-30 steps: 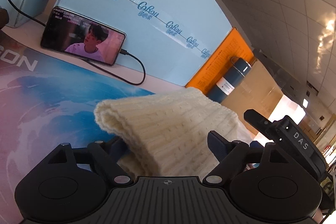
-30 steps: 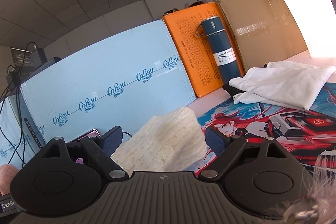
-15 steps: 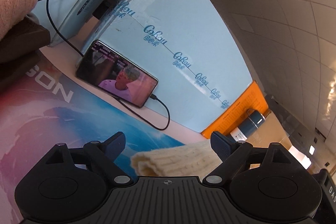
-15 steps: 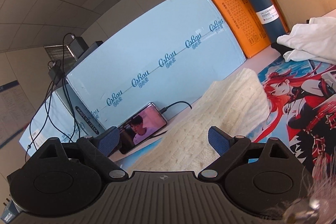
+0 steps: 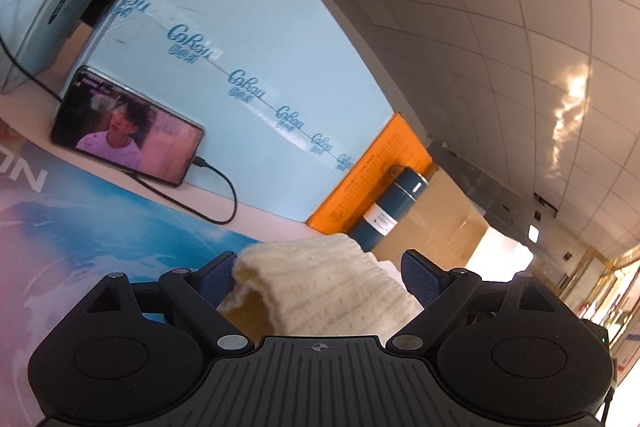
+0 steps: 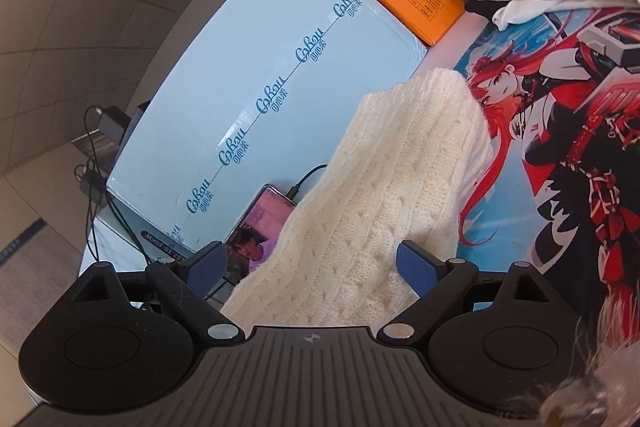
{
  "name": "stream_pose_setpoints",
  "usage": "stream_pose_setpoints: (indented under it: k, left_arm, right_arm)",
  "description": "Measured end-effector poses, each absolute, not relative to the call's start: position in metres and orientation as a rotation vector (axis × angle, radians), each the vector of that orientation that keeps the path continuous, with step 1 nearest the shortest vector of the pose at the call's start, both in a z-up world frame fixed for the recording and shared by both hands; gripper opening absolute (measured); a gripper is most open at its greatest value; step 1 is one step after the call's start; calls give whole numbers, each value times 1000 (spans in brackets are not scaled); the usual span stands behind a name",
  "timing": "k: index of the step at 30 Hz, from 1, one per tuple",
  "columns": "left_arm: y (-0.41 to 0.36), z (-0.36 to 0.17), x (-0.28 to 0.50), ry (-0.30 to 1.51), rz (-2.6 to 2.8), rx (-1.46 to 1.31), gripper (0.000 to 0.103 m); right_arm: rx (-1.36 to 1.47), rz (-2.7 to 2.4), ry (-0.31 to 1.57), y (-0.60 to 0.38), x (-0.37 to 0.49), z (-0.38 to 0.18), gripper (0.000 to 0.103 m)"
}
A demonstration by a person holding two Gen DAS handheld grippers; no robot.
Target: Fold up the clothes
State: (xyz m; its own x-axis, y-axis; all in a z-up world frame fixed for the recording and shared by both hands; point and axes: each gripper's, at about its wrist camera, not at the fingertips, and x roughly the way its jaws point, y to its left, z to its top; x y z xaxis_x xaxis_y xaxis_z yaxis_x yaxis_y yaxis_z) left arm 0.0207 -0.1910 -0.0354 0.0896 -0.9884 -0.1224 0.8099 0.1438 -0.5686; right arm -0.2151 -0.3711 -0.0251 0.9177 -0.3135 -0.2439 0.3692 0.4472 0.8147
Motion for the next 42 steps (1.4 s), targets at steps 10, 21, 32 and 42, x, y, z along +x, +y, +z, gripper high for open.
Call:
stream_pose_setpoints:
  k: [10, 21, 32, 42]
  left_arm:
    - [-201, -32, -1, 576, -1649, -275, 90]
    - [-209, -33, -37, 552, -1845, -32, 94]
    - [-213, -37, -44, 584, -1843, 47, 96]
    - [-208, -33, -50, 568, -1800, 151, 98]
  right_arm:
    - [1016, -385, 86, -378, -233, -4, 92]
    - [807, -371, 360, -354, -212, 7, 65]
    - [845, -392, 312, -350, -223, 0, 22]
    - [872, -411, 281, -353, -219, -4, 30]
